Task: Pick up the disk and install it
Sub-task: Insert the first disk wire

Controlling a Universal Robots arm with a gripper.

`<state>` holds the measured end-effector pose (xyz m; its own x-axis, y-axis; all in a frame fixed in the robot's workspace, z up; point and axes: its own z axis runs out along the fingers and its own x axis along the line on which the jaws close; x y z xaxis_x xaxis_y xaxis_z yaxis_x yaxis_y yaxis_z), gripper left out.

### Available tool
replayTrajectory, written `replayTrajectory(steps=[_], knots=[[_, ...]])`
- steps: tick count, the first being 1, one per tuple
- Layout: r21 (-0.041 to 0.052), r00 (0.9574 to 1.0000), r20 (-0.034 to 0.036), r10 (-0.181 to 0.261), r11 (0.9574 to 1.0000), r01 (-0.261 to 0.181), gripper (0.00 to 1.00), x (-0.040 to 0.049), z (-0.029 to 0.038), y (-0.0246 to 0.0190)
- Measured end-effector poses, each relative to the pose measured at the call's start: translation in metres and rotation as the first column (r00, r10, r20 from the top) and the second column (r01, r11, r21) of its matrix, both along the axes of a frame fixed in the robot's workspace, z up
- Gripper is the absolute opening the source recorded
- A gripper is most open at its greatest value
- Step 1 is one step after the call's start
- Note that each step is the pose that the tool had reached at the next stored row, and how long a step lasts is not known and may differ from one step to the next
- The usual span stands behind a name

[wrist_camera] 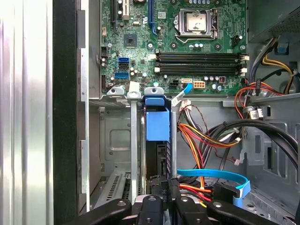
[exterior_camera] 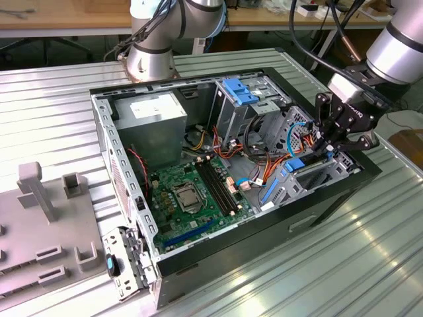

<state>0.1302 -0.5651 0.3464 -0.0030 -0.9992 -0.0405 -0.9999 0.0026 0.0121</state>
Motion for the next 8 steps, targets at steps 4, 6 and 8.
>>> replayTrajectory(steps=[4, 6, 8], knots=[[-0.0001, 1.0, 0.0, 0.002, 1.0, -0.002, 0.17, 0.0, -0.0015, 0.0], [-0.0001, 1.0, 0.0, 0.002, 1.0, -0.002, 0.17, 0.0, -0.0017, 0.0], [0.001, 1.0, 0.0, 0.002, 1.0, -0.002, 0.17, 0.0, -0.0007, 0.0]])
